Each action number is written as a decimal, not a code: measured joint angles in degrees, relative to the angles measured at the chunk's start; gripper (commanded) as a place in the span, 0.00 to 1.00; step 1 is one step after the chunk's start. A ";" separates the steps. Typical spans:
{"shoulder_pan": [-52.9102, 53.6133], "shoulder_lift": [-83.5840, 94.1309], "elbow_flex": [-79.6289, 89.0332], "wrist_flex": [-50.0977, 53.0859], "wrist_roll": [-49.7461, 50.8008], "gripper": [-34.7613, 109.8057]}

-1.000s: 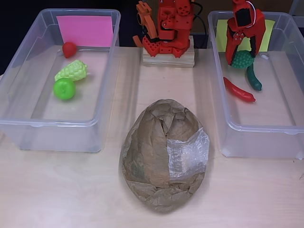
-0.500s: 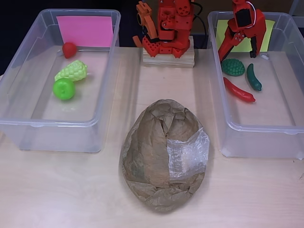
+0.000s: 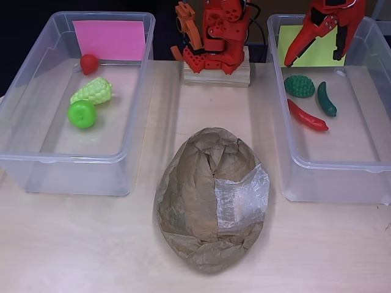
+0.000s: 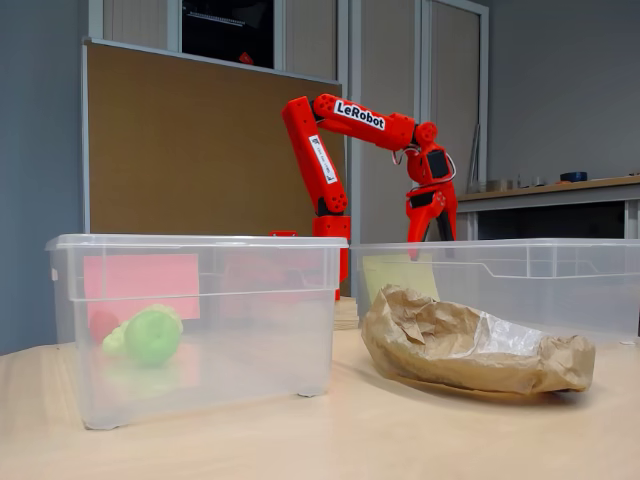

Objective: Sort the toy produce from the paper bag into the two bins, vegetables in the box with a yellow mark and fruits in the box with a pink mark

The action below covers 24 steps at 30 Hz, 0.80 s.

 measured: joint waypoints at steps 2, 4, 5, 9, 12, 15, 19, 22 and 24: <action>2.29 -0.09 -3.16 3.96 -3.69 0.58; 4.92 0.00 -6.86 8.09 -8.53 0.57; 6.42 -0.09 -8.35 9.67 -11.43 0.56; 11.95 0.18 -10.37 11.95 -23.55 0.50; 15.91 2.64 -9.40 10.90 -31.82 0.40; 20.92 7.47 -6.68 6.77 -39.99 0.34; 28.65 15.82 0.26 0.00 -51.86 0.31; 35.42 22.32 5.19 -4.04 -60.73 0.27; 40.34 26.46 8.70 -6.33 -66.45 0.24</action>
